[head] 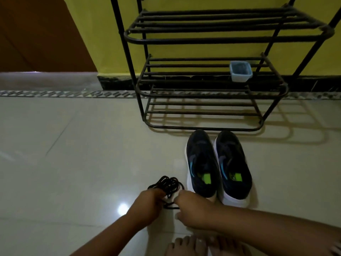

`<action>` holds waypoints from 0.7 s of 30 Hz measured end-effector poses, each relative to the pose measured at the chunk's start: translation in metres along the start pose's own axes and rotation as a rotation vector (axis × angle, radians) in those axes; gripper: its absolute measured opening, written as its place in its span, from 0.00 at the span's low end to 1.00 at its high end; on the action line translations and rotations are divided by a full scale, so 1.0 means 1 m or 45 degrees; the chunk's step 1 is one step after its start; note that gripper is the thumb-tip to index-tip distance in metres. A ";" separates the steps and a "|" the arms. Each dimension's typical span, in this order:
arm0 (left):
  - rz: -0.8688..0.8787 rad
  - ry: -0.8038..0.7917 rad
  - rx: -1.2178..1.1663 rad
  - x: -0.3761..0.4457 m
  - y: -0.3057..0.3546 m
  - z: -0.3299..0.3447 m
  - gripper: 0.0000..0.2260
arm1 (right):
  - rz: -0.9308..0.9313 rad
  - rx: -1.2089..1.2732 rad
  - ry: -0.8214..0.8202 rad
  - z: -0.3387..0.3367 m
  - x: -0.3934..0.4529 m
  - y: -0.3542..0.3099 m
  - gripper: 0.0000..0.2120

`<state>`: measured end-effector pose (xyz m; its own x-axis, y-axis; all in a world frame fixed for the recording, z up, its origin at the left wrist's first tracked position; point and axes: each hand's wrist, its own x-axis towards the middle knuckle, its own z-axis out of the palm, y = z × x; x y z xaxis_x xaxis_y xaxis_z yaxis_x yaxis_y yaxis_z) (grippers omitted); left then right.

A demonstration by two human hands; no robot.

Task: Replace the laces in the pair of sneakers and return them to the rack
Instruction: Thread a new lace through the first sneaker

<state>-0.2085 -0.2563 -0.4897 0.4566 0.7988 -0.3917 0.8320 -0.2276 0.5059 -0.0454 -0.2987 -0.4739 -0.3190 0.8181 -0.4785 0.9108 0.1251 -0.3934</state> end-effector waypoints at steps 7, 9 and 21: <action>-0.038 0.004 0.239 0.001 -0.017 0.021 0.13 | -0.172 -0.322 -0.106 0.018 0.005 0.007 0.12; -0.074 0.046 0.278 -0.001 -0.018 0.027 0.12 | -0.186 -0.398 -0.101 0.025 0.008 0.004 0.12; 0.027 0.265 -0.238 -0.001 -0.014 0.028 0.08 | 0.114 0.357 0.289 0.019 0.028 0.007 0.10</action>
<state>-0.2115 -0.2698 -0.5180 0.3826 0.8965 -0.2232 0.7419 -0.1541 0.6526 -0.0533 -0.2851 -0.5048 -0.1467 0.9264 -0.3469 0.8150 -0.0855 -0.5731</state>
